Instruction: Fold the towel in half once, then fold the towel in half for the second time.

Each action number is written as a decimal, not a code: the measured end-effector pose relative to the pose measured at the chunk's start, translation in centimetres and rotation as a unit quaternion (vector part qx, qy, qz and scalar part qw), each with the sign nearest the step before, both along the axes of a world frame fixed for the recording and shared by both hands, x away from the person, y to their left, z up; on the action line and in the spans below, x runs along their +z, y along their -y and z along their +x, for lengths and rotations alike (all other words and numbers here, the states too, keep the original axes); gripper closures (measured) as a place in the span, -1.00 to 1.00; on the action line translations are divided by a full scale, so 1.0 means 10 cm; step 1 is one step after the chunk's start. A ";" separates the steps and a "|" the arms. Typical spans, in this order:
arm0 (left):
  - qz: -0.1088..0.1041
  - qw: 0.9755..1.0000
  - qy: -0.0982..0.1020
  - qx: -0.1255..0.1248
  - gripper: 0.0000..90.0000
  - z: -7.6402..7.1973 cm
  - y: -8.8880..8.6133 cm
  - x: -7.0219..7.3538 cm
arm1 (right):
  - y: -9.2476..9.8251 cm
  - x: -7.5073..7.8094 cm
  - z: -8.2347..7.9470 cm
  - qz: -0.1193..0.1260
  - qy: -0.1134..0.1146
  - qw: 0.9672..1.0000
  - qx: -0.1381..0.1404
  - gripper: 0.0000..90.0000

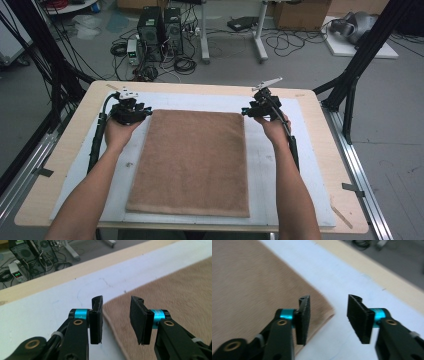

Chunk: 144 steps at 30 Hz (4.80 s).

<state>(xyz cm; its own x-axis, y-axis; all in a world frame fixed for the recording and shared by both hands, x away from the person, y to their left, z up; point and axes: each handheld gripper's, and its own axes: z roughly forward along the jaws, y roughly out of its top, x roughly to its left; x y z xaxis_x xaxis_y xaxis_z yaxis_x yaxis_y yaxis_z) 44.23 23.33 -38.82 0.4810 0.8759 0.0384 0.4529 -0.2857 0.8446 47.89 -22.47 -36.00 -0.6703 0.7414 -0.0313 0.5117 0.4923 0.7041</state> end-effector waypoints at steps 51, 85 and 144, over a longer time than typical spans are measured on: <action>-0.040 0.996 -0.025 -0.073 0.01 -0.44 0.01 -0.06 | -0.15 -0.24 -0.44 0.045 -0.009 0.998 0.039 -0.41; -0.030 0.995 -0.092 0.002 0.21 -0.07 0.03 -0.58 | -0.12 -0.80 -0.16 0.035 -0.059 0.996 -0.049 -0.20; -0.051 0.987 -0.061 -0.141 0.52 -1.54 -0.45 -0.40 | 0.23 -0.49 -1.49 0.106 -0.067 0.986 0.112 0.12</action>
